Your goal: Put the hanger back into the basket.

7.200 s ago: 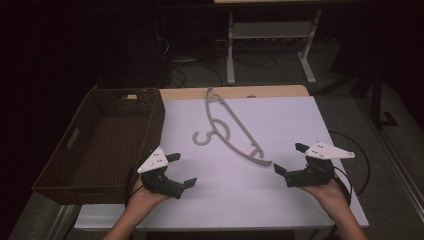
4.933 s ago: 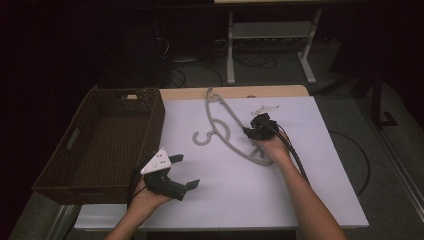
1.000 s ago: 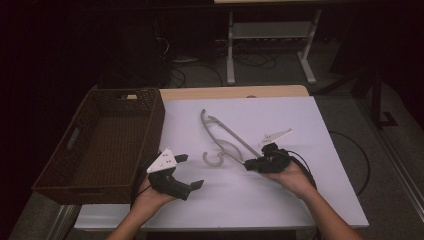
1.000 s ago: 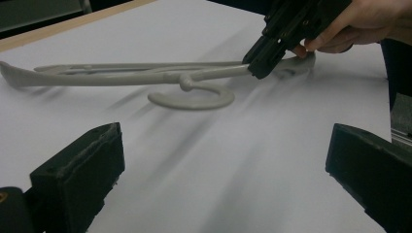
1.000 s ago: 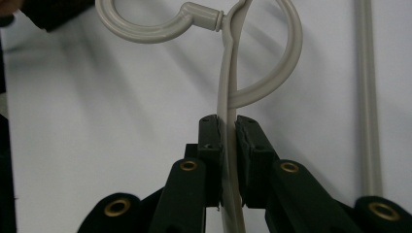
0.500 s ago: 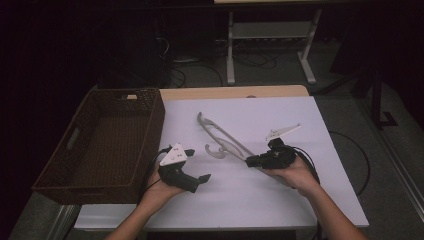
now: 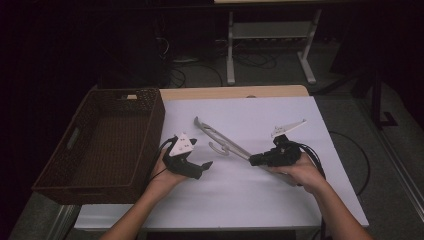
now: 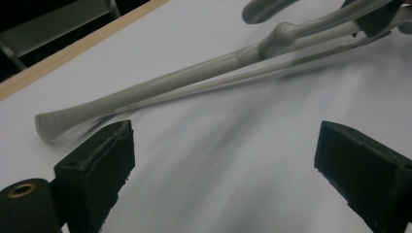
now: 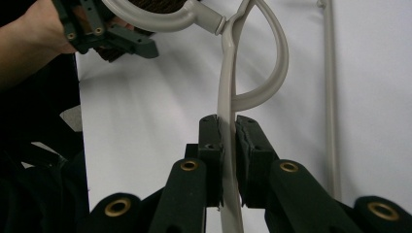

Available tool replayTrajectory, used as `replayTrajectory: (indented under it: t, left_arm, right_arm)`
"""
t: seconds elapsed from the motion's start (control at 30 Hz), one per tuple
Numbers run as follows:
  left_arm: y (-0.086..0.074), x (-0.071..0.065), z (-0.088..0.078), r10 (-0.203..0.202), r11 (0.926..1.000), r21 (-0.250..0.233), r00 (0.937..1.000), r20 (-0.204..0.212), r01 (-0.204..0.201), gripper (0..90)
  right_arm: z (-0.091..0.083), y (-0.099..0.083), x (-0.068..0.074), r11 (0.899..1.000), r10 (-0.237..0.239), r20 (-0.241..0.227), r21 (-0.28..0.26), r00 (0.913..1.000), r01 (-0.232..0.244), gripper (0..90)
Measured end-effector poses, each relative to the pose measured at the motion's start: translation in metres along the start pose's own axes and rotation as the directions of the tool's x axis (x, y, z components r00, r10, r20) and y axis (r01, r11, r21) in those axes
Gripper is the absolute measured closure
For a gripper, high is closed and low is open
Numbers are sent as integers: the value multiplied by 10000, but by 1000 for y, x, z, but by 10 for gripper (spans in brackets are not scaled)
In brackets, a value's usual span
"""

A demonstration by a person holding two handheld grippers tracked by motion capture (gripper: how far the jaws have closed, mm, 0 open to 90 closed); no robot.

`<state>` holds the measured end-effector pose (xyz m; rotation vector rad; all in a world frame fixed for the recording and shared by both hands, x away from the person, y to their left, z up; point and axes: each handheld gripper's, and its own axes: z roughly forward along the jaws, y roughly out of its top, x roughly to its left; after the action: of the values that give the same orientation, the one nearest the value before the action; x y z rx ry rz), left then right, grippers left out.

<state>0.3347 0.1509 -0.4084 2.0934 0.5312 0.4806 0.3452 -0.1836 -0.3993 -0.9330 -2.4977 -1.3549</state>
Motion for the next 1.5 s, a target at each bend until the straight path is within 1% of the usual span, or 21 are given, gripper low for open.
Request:
replayTrajectory:
  t: [0.07,0.17,0.23,0.33,0.43,0.53,0.63,0.73,0.77,0.87,0.9,0.97,1.03,1.13,1.27,1.3,1.33,1.4,1.43,1.47,1.5]
  left_arm:
    - [4,2,5,508,9986,188,9984,-242,-504,144]
    - [10,4,12,930,9950,412,9950,-375,-915,164]
    - [13,6,15,1155,9926,426,9926,-369,-1139,186]
    - [17,12,20,1308,9895,654,9911,-254,-1289,213]
    - [20,16,25,1378,9883,682,9903,-179,-1363,230]
    - [22,17,30,1611,9847,706,9868,-169,-1596,249]
    - [22,20,36,1725,9827,696,9850,-81,-1715,273]
    - [22,23,40,1945,9768,916,9809,-26,-1934,309]
    - [22,24,42,2008,9760,880,9796,-100,-1992,312]
    - [24,26,44,2269,9696,977,9738,-151,-2244,348]
    - [24,27,44,2274,9698,935,9737,-144,-2251,358]
    - [25,27,45,2430,9663,921,9699,-176,-2404,370]
    - [26,26,47,2674,9595,953,9635,-134,-2649,391]
    - [26,26,49,2775,9568,924,9607,-74,-2757,448]
    - [26,26,50,3040,9489,922,9526,-98,-3019,489]
    - [27,25,50,3168,9447,922,9484,-96,-3146,497]
    - [27,24,50,3250,9420,922,9456,-123,-3226,511]
    - [28,22,50,3447,9355,899,9385,-191,-3418,529]
    - [29,22,50,3623,9285,957,9318,-213,-3588,540]
    - [29,21,50,3634,9282,935,9314,-209,-3600,547]
    - [29,21,50,3693,9258,955,9291,-213,-3658,552]
  right_arm:
    - [0,0,-1,10000,-14,-64,14,10000,14,813]
    - [0,0,-2,10000,14,-125,32,9999,-14,813]
    - [-1,0,-3,10000,35,-200,50,9998,-34,813]
    - [-1,0,-4,10000,67,-247,25,9997,-66,813]
    - [-1,1,-5,10000,58,-262,52,9996,-56,813]
    - [0,2,-5,10000,19,-264,93,9997,-17,813]
    - [-2,4,-5,10000,-17,-313,86,9995,19,813]
    - [-2,4,-5,9999,-49,-375,134,9993,54,813]
    - [-2,4,-5,9999,-82,-405,116,9991,87,813]
    - [-1,4,-6,9998,-83,-420,192,9991,91,813]
    - [-2,4,-6,9998,-55,-446,190,9990,64,813]
    - [-2,4,-6,9998,-37,-490,199,9988,47,813]
    - [-2,4,-7,9998,-57,-572,193,9983,68,813]
    - [-3,5,-7,9998,-103,-595,154,9982,112,813]
    - [-5,6,-7,9998,-92,-570,155,9983,101,813]
    - [-6,6,-8,9998,-102,-578,163,9983,112,813]
    - [-6,6,-8,9997,-164,-578,149,9982,173,813]
    - [-8,6,-8,9999,-103,-579,124,9983,110,812]
    - [-8,6,-8,9999,-98,-580,113,9983,104,812]
    - [-9,7,-8,9999,-46,-548,140,9985,54,812]
    - [-9,7,-8,9999,-124,-532,100,9985,129,811]
